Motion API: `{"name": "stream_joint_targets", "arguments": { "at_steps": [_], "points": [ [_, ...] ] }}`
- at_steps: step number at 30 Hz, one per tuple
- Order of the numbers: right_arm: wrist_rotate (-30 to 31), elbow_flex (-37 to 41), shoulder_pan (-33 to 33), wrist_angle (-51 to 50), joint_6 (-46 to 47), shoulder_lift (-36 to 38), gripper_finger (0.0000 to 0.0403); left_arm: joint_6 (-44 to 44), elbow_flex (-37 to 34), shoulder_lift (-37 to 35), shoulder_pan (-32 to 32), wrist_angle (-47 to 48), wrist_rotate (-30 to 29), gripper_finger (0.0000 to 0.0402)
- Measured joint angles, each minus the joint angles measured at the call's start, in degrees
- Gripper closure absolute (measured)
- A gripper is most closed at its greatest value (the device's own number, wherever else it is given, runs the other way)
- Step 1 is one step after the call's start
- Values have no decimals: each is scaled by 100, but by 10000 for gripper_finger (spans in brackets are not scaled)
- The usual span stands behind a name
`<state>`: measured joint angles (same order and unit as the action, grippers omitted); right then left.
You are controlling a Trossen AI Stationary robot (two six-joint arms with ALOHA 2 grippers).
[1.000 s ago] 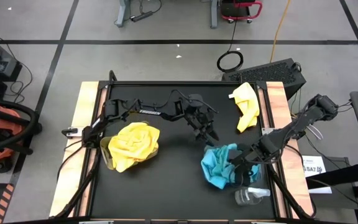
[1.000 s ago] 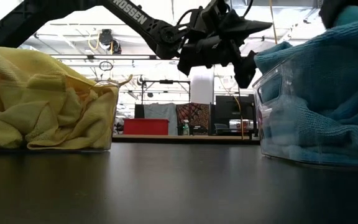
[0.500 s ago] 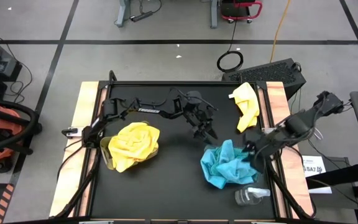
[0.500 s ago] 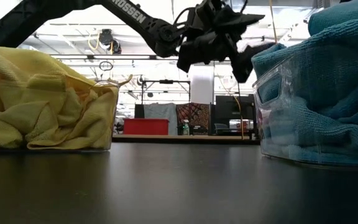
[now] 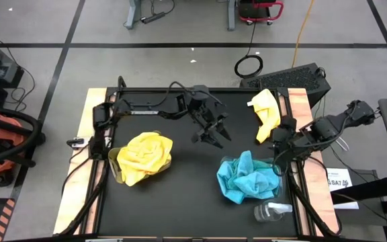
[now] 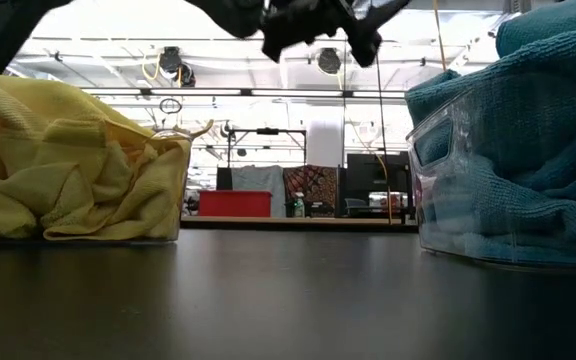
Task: Sort microfiber towel by color & place in baskets
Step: Put the yellow microfiber towel into the left transparent bin
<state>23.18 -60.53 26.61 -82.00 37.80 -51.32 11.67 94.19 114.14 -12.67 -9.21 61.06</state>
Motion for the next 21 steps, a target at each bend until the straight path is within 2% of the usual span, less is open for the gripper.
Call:
{"name": "stream_joint_targets", "arguments": {
  "at_steps": [7, 11, 17, 21],
  "points": [
    [77, 781, -435, 543, -1772, 177, 181, -1183, 0, -832, 2, 1656, -766, 134],
    [48, 1243, -730, 849, -2606, 286, 181, -1535, 2, -1261, 20, 2502, -1327, 134],
    [-548, 1318, -1298, 1129, -3018, 450, 181, -1566, 4, -1693, 120, 3281, -2035, 134],
    [-1264, 1216, -1637, 2345, -3343, 438, 181, -1537, 4, -1786, 252, 3411, -2322, 134]
  ]
}}
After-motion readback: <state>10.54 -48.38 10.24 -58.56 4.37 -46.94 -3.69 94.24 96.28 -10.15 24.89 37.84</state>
